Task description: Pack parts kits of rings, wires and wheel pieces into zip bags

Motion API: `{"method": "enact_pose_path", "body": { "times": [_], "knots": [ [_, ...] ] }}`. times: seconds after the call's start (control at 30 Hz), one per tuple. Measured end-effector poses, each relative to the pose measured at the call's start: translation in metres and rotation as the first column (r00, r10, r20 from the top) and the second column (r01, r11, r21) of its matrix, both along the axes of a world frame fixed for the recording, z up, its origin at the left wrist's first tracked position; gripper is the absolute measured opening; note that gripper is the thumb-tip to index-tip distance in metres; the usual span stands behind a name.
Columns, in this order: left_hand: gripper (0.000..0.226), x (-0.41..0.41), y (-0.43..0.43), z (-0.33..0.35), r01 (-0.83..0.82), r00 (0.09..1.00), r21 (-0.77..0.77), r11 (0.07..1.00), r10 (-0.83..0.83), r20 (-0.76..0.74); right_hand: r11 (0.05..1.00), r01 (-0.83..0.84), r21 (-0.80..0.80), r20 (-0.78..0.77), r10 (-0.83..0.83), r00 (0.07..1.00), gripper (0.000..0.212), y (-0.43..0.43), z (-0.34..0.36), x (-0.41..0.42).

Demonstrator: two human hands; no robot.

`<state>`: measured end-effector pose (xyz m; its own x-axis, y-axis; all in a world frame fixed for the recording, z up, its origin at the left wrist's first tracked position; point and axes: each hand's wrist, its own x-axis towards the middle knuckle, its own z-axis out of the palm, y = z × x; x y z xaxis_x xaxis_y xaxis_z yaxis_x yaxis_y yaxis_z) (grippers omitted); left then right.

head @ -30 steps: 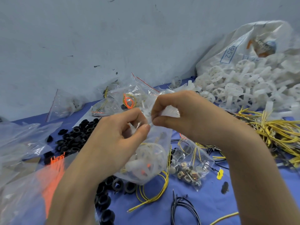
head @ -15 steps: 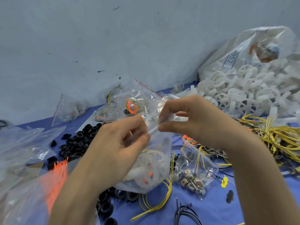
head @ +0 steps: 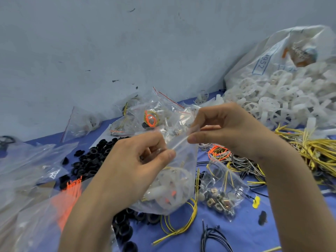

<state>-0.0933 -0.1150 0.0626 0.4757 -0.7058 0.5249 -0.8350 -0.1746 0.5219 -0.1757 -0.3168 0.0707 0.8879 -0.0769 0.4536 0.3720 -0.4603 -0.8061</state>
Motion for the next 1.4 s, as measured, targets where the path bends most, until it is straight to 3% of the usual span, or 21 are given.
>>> {"method": "enact_pose_path", "body": {
  "times": [0.3, 0.47, 0.73, 0.97, 1.13, 1.27, 1.4],
  "knots": [
    [0.049, 0.002, -0.001, 0.0, -0.004, 1.0, -0.027, 1.0, 0.004, -0.014, 0.998, 0.034, 0.061, 0.033, -0.037, 0.999, 0.029, -0.007, -0.005, 0.003],
    [0.048, 0.005, -0.001, -0.002, -0.027, 0.999, -0.04, 0.999, 0.026, -0.029, 0.991, -0.034, 0.131, 0.007, 0.034, 0.999, 0.02, -0.013, -0.007, 0.003],
    [0.049, 0.002, -0.003, -0.001, -0.029, 0.999, -0.051, 0.998, 0.028, -0.023, 0.995, -0.014, 0.1, 0.041, 0.01, 0.999, 0.02, -0.017, -0.007, 0.003],
    [0.05, 0.008, 0.001, -0.003, -0.048, 0.999, -0.06, 0.997, 0.047, -0.022, 0.978, 0.11, 0.176, 0.124, -0.132, 0.983, 0.016, -0.024, -0.017, 0.013],
    [0.055, 0.01, 0.005, -0.001, -0.061, 0.998, -0.084, 0.995, 0.063, 0.031, 0.947, 0.242, 0.212, 0.101, -0.268, 0.958, 0.014, -0.03, -0.023, 0.017],
    [0.054, 0.007, 0.008, 0.004, -0.081, 0.995, -0.102, 0.991, 0.086, 0.047, 0.955, 0.295, 0.037, 0.071, -0.297, 0.952, 0.009, -0.024, -0.009, 0.006],
    [0.052, 0.001, 0.004, 0.007, -0.099, 0.993, -0.067, 0.993, 0.102, 0.05, 0.938, 0.185, -0.294, 0.067, -0.173, 0.983, 0.028, 0.007, 0.009, -0.002]
  ]
}}
